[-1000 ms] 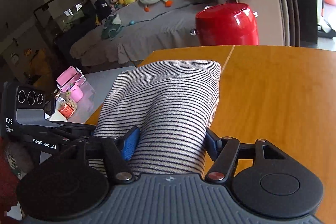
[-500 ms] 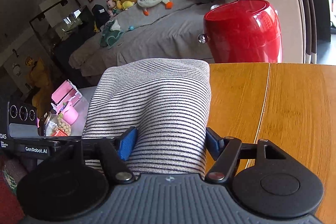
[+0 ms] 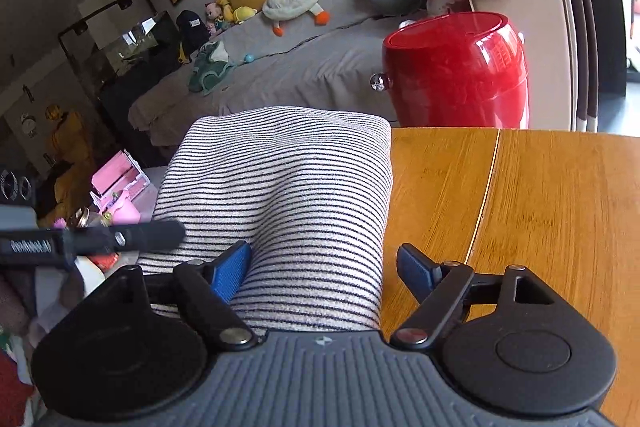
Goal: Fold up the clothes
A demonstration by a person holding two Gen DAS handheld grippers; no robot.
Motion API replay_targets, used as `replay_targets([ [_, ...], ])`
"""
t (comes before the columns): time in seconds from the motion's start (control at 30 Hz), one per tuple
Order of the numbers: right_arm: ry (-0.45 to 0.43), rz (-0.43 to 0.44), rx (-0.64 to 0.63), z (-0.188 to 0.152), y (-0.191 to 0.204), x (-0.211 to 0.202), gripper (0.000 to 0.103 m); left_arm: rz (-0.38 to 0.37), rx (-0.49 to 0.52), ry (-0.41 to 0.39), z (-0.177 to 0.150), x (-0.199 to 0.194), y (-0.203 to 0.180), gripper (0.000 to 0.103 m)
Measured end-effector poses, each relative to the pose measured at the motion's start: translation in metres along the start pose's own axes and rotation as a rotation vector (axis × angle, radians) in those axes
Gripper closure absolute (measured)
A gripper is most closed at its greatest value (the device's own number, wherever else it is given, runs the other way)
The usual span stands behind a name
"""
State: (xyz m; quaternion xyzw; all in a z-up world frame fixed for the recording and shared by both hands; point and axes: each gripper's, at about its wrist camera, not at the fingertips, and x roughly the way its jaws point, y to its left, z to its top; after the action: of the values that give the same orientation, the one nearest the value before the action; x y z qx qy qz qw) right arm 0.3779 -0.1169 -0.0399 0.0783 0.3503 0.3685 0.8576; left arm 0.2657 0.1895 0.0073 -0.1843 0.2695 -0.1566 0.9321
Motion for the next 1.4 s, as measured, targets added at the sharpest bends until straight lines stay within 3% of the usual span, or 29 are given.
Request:
replay_targets([
  [0.1,-0.006,-0.028,-0.05,0.0,0.008,-0.002,0.023,-0.054,-0.002,-0.069,0.024,-0.007,-0.01,0.042],
  [0.17,-0.013,-0.049,-0.079,0.001,0.014,-0.002,0.023,-0.073,-0.004,-0.041,0.035,0.01,-0.012,0.041],
  [0.27,-0.031,-0.091,-0.133,0.001,0.024,-0.007,0.023,-0.018,-0.039,0.059,0.038,0.052,0.004,0.045],
  [0.37,-0.08,-0.11,-0.23,-0.003,0.043,-0.027,0.024,0.003,-0.092,0.074,0.033,0.076,0.028,0.052],
  [0.47,-0.096,-0.032,-0.441,-0.014,0.075,-0.046,0.023,-0.023,-0.162,0.065,0.033,0.079,0.04,0.053],
  [0.57,-0.064,-0.033,-0.611,-0.032,0.105,-0.039,0.023,-0.03,-0.186,0.045,0.034,0.069,0.038,0.052],
  [0.67,-0.058,-0.077,-0.714,-0.05,0.121,-0.025,0.023,-0.046,-0.182,0.012,0.03,0.04,0.033,0.043],
  [0.77,-0.077,-0.113,-0.718,-0.054,0.123,-0.018,0.023,-0.039,-0.155,-0.003,0.019,0.009,0.03,0.033],
  [0.83,-0.09,-0.137,-0.719,-0.056,0.125,-0.013,0.025,-0.033,-0.148,0.007,0.008,-0.004,0.031,0.033],
  [1.0,-0.069,-0.07,-0.581,-0.035,0.122,-0.025,0.067,-0.076,-0.198,0.051,-0.026,-0.016,0.041,0.043],
  [1.1,-0.034,-0.014,-0.468,-0.02,0.114,-0.035,0.08,-0.14,-0.259,0.058,-0.04,-0.015,0.048,0.048],
  [1.4,-0.072,0.083,-0.231,0.027,0.093,-0.042,0.091,-0.2,-0.255,0.114,-0.061,0.001,0.04,0.049],
])
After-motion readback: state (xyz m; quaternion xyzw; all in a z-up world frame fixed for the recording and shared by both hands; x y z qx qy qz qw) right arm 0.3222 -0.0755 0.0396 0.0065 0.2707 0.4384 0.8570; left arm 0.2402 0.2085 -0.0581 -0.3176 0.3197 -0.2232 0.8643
